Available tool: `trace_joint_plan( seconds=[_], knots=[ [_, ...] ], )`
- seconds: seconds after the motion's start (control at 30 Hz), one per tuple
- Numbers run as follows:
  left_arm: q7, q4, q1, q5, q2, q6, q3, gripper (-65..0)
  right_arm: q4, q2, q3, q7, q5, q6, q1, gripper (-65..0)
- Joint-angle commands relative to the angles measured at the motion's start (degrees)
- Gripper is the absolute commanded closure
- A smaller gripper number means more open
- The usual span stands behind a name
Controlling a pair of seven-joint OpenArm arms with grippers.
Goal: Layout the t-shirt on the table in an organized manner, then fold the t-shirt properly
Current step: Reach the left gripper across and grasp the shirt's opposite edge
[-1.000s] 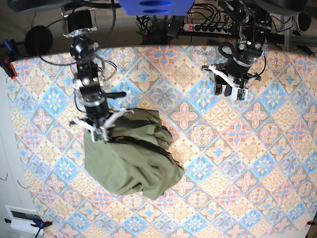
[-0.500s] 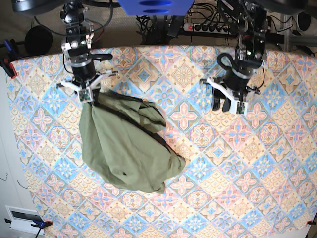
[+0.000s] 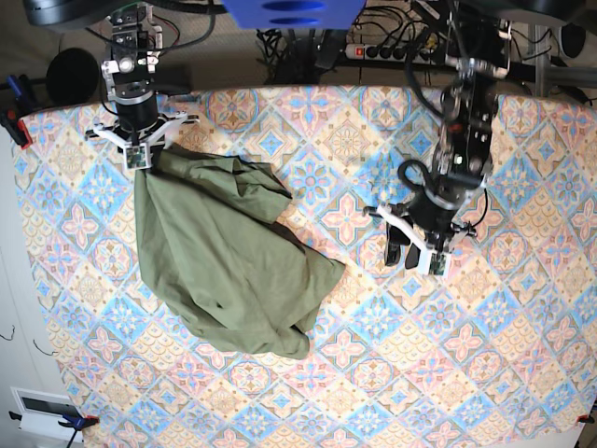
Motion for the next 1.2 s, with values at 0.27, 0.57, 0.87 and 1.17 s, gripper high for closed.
trace_joint_plan(
  seconds=[0.27, 0.57, 0.87, 1.17],
  knots=[
    [-1.9, -19.67, -20.65, -0.06, 4.81, -0.01, 6.76, -32.5, 0.95, 0.65, -4.51, 1.43, -0.34, -0.53, 0.51, -0.3],
    [-2.52, -39.36, -34.54, -0.06, 14.22, -0.1, 13.88, -39.3, 0.86, 0.65, -4.6, 1.52, -0.34, -0.53, 0.51, -0.3],
    [-12.28, -60.29, -40.07, 0.38, 22.13, -0.1, 19.59, -38.9, 0.86, 0.73, -4.78, 1.52, -0.34, -0.53, 0.59, -0.3],
    [-11.84, -65.3, -39.9, -0.06, 25.12, -2.56, 28.56, -30.2, 0.86, 0.73, -4.87, 1.43, -0.43, -0.53, 2.09, -0.3]
  ],
)
